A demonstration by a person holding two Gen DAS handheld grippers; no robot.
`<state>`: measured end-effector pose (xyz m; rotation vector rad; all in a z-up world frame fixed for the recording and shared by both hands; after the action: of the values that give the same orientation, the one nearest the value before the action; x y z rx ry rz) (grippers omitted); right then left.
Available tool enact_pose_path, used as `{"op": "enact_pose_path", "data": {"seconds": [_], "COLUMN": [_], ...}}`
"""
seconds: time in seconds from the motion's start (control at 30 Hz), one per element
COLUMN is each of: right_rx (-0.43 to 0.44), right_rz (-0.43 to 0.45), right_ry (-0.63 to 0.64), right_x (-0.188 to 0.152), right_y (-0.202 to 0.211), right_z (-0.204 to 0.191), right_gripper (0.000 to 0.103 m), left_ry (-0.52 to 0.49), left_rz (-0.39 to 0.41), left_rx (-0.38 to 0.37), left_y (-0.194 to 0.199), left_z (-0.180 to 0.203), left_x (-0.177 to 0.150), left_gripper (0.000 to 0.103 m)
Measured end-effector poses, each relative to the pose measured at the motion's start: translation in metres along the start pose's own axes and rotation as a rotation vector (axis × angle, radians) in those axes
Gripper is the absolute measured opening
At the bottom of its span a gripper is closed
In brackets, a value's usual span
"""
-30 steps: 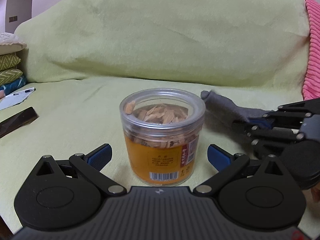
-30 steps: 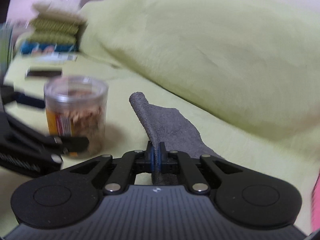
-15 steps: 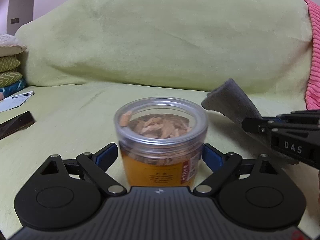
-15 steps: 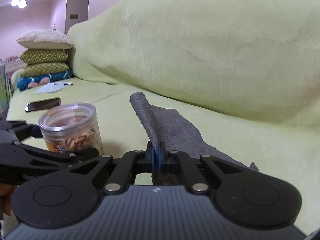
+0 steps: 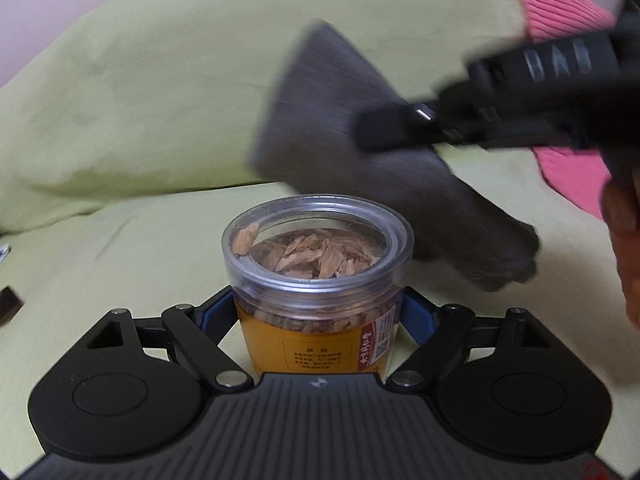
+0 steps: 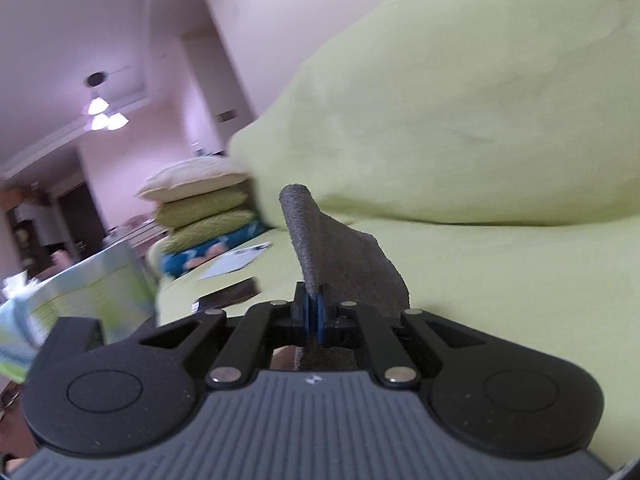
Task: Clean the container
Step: 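Wipe the jar lid with the cloth in the right gripper while the left holds the jar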
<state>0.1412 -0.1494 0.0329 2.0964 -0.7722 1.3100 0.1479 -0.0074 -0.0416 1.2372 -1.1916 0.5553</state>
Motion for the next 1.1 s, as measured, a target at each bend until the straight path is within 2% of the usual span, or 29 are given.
{"op": "enact_pose_path", "data": {"seconds": [0.17, 0.37, 0.53, 0.73, 0.9, 1.1], "right_rx": [0.026, 0.038, 0.129, 0.161, 0.111, 0.003], "right_rz": [-0.076, -0.151, -0.189, -0.202, -0.18, -0.105], "right_ry": [0.01, -0.044, -0.148, -0.186, -0.11, -0.089], "right_x": [-0.007, -0.009, -0.022, -0.026, -0.024, -0.017], "right_y": [-0.014, -0.022, -0.019, -0.041, -0.062, -0.062], "right_z": [0.003, 0.012, 0.003, -0.007, -0.011, 0.005], "right_gripper": [0.003, 0.003, 0.003, 0.003, 0.001, 0.001], "left_ry": [0.034, 0.013, 0.034, 0.014, 0.034, 0.04], "left_rz": [0.022, 0.018, 0.016, 0.016, 0.018, 0.02], "left_rx": [-0.014, -0.023, -0.028, -0.015, -0.016, -0.02], "left_y": [-0.005, -0.011, -0.014, -0.016, -0.019, -0.025], "left_z": [-0.003, -0.004, -0.009, -0.01, -0.015, -0.019], "left_x": [-0.003, -0.002, -0.002, -0.002, -0.004, -0.003], "left_gripper": [0.084, 0.084, 0.084, 0.084, 0.084, 0.084]}}
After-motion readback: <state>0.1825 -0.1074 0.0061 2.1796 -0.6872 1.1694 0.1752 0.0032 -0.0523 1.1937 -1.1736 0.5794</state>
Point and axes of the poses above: each gripper's, at about its wrist camera, not at the fingertips, and y roughly against the way its jaws point, z to its right, x to its top, the point moved 7 cm from there along -y, roughly the way its jaws point, and after that the axes turned 3 degrees about z, right-handed, at the moved point
